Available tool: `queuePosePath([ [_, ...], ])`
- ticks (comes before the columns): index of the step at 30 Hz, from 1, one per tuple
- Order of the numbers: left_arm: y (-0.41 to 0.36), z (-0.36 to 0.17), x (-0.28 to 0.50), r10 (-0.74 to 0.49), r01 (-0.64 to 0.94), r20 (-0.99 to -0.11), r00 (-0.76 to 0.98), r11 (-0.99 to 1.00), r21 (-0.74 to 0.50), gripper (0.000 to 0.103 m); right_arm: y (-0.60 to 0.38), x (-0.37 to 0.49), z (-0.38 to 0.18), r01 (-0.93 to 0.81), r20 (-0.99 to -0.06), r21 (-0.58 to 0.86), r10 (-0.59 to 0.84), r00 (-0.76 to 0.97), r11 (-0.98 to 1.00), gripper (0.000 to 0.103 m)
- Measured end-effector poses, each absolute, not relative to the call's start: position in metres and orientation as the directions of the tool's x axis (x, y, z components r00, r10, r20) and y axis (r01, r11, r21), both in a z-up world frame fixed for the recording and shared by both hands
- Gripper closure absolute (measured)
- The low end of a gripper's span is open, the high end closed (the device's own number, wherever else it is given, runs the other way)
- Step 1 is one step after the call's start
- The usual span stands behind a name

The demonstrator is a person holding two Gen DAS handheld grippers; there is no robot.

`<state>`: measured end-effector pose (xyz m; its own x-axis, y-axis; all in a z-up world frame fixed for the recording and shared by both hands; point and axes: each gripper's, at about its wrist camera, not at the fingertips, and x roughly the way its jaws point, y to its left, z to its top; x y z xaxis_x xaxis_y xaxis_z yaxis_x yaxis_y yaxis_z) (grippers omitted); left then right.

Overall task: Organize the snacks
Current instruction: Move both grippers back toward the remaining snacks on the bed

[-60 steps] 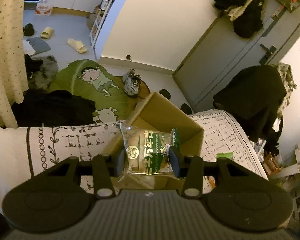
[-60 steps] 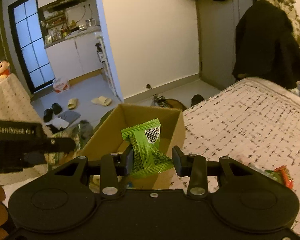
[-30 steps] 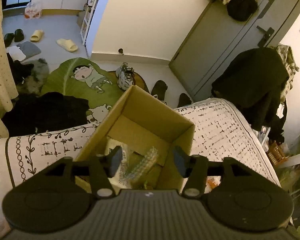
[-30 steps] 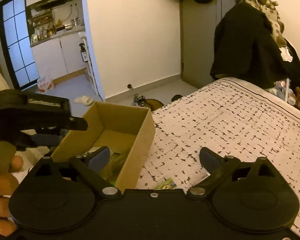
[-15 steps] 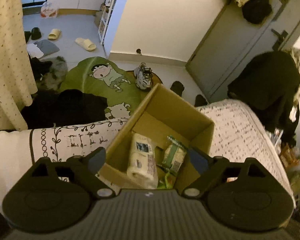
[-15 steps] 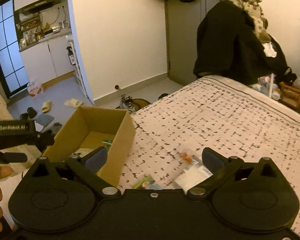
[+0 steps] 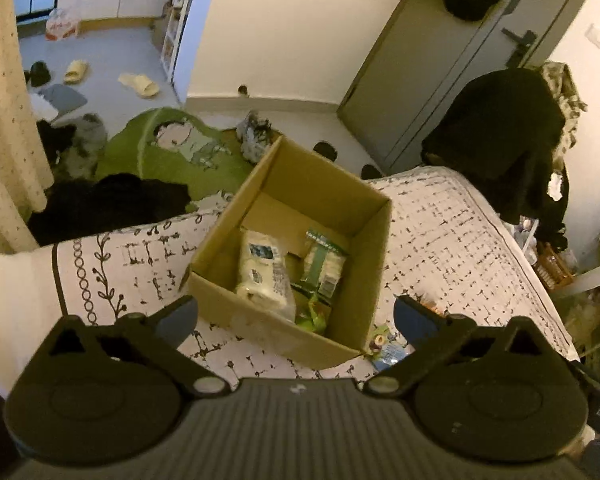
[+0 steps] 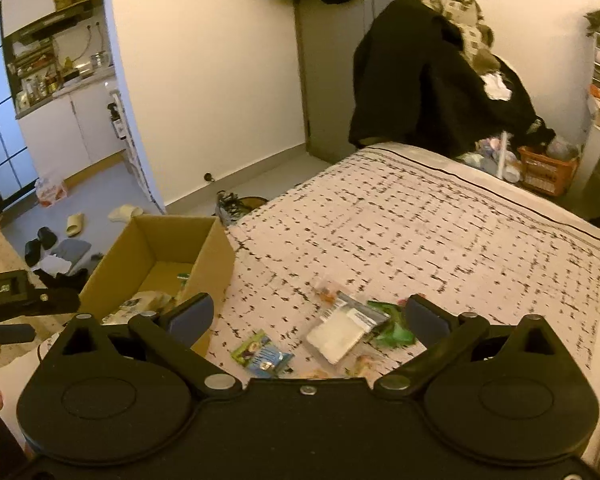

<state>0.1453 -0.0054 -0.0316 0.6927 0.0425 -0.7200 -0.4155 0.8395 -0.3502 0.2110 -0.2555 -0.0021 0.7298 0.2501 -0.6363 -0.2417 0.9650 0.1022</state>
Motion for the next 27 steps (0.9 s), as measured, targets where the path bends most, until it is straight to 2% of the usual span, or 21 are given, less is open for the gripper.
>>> queuePosePath([
  [7,-0.018,-0.027,0.134,0.013,-0.363,-0.687,0.727,0.856,-0.368,0.000,-0.271,0.207,-0.009,-0.193,-0.664,0.121,0.224,0.714,0.974,0.000],
  [18,-0.047,-0.038,0.126,-0.078,-0.283,-0.701,0.709,0.879,-0.383,0.000,-0.287,0.184,-0.017,-0.229,-0.701,0.121,0.247,0.669,0.966,0.000],
  [24,-0.063,-0.040,0.119,-0.106,-0.241,-0.674,0.731,0.884,-0.400,0.000,-0.307,0.184,-0.022,-0.188,-0.713,0.136,0.228,0.663,0.973,0.000],
  [27,-0.075,-0.042,0.120,-0.097,-0.226,-0.668,0.738,0.897,-0.380,0.000,-0.318,0.193,-0.033,-0.146,-0.742,0.180,0.232,0.629,0.973,0.007],
])
